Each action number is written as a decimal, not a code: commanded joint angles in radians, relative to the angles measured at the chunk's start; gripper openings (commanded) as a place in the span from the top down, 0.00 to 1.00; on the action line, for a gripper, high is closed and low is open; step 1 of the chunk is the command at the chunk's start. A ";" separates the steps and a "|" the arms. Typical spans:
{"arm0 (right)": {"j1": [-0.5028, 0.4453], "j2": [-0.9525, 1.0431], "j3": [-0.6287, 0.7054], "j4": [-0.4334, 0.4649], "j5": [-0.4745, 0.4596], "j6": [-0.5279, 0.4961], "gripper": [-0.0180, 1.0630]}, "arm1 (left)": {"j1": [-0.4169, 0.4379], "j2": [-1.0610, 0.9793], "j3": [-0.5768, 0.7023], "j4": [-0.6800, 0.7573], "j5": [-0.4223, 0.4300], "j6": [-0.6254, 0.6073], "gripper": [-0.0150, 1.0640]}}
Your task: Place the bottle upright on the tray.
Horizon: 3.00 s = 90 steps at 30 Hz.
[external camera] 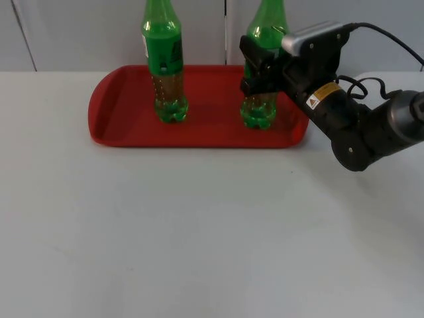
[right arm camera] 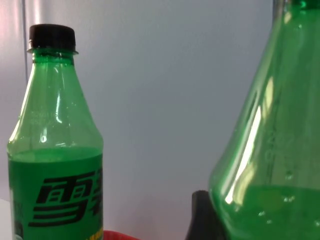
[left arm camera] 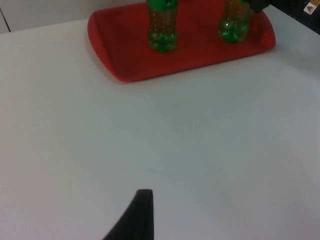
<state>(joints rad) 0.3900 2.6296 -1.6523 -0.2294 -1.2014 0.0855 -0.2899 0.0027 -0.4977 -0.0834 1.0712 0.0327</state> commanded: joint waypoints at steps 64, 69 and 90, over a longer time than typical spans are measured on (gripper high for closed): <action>0.004 -0.222 0.292 -0.022 0.248 0.006 0.01 | -0.007 -0.003 0.004 0.000 0.001 -0.003 0.01; 0.004 -0.303 0.438 0.032 0.248 0.008 0.01 | -0.007 -0.003 0.004 0.000 0.001 -0.003 0.01; 0.004 -0.847 0.847 0.030 0.963 -0.001 0.01 | -0.007 -0.003 0.004 0.000 0.001 -0.003 0.01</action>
<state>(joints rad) 0.3900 1.8710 -0.8137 -0.2014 -0.3917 0.0933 -0.2899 0.0027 -0.4977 -0.0834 1.0712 0.0327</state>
